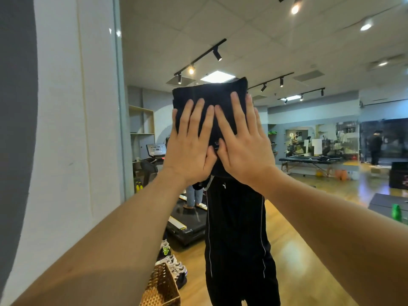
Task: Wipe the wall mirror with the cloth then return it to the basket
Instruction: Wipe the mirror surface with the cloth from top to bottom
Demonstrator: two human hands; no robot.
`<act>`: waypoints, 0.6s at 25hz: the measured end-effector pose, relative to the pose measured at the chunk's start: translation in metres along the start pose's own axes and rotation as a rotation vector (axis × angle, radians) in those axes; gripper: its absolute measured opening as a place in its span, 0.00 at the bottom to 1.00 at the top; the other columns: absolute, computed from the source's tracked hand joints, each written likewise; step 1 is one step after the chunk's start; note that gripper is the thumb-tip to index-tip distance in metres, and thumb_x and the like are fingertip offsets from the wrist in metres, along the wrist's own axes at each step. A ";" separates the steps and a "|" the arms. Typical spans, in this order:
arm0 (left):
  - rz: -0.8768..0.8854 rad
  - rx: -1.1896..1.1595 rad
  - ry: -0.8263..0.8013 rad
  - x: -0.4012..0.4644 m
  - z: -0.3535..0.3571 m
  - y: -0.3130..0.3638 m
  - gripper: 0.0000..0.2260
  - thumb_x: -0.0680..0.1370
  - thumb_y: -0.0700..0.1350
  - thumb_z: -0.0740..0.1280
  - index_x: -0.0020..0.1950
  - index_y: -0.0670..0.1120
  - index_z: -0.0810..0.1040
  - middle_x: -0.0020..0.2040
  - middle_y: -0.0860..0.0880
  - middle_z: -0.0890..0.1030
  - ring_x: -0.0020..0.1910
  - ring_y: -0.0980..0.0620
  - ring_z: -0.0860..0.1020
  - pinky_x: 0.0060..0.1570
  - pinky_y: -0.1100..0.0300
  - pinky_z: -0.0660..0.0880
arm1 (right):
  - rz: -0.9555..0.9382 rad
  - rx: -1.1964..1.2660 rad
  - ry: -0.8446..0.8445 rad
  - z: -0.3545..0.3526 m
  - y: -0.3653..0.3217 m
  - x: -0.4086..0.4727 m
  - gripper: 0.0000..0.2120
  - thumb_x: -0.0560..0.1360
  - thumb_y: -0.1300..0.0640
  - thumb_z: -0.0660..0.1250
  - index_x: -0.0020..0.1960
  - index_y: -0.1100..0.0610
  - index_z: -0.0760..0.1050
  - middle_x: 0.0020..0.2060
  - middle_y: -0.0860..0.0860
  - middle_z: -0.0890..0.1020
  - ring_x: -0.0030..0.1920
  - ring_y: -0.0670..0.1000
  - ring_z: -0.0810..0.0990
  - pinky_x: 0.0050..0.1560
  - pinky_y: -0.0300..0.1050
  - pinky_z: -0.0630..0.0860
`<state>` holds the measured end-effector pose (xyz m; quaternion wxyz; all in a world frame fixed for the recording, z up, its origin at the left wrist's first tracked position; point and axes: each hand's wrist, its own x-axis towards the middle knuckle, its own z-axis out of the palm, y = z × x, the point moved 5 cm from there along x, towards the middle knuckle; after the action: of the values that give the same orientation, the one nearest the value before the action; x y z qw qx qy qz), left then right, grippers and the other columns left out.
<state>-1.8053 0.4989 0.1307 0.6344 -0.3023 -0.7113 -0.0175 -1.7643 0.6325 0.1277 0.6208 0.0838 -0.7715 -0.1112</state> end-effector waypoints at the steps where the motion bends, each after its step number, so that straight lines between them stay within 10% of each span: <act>1: 0.014 0.006 -0.010 0.009 0.001 0.014 0.35 0.80 0.53 0.56 0.83 0.41 0.52 0.83 0.38 0.54 0.83 0.38 0.50 0.81 0.38 0.46 | 0.013 -0.008 -0.001 -0.006 0.016 -0.005 0.31 0.85 0.46 0.49 0.85 0.55 0.48 0.84 0.61 0.46 0.83 0.65 0.42 0.83 0.63 0.46; 7: 0.078 0.015 0.014 0.100 -0.001 0.085 0.33 0.80 0.55 0.51 0.84 0.43 0.52 0.83 0.39 0.55 0.83 0.39 0.50 0.81 0.38 0.46 | 0.117 -0.032 0.045 -0.043 0.113 0.009 0.30 0.86 0.48 0.48 0.85 0.57 0.51 0.83 0.63 0.49 0.83 0.67 0.44 0.81 0.68 0.53; 15: 0.078 0.062 0.074 0.154 -0.021 -0.001 0.32 0.80 0.53 0.52 0.83 0.41 0.57 0.81 0.38 0.60 0.82 0.38 0.56 0.81 0.38 0.49 | 0.146 -0.022 0.107 -0.043 0.081 0.108 0.34 0.81 0.44 0.44 0.84 0.57 0.54 0.83 0.63 0.51 0.83 0.67 0.46 0.83 0.64 0.46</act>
<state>-1.7888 0.5519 0.2755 0.6697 -0.3091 -0.6750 0.0183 -1.7448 0.6788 0.2605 0.6685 0.0264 -0.7400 -0.0693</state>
